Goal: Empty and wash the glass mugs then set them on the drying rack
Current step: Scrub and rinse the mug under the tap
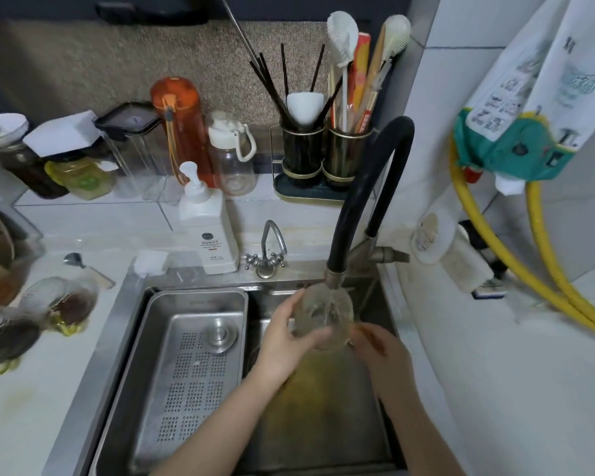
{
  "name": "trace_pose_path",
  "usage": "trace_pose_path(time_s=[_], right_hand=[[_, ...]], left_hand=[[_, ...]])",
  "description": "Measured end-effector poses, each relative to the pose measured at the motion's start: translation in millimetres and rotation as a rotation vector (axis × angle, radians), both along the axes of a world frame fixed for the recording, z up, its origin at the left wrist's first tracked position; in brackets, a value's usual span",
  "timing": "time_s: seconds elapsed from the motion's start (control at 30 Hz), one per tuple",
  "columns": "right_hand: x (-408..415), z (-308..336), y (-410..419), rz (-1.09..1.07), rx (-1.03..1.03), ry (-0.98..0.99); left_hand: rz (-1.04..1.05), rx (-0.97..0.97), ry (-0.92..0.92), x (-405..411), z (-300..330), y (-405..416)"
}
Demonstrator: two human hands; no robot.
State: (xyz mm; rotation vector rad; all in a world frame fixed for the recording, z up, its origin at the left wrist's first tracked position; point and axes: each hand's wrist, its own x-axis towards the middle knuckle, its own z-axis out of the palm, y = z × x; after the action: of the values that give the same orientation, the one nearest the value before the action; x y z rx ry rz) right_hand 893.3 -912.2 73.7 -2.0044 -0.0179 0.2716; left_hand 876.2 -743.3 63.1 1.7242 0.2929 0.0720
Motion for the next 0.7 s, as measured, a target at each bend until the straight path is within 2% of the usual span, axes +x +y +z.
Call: trace_pose_path(time_s=[0.2,0.37,0.53,0.7], right_hand=[[-8,-14,-10,-0.051,0.121,0.062],[1,-11,12,0.008,0.099,0.026],[-6,-18,-5,-0.081,0.022,0.017],[-6,-18,13,0.009,0.071,-0.001]], left_hand=[[-0.040,0.053,0.004,-4,0,-6],[0.054,-0.004,0.004,-6,2,14],[-0.021,-0.050,0.052,-10,-2,-5],[0.061,-0.086,0.084,-16,-4,15]])
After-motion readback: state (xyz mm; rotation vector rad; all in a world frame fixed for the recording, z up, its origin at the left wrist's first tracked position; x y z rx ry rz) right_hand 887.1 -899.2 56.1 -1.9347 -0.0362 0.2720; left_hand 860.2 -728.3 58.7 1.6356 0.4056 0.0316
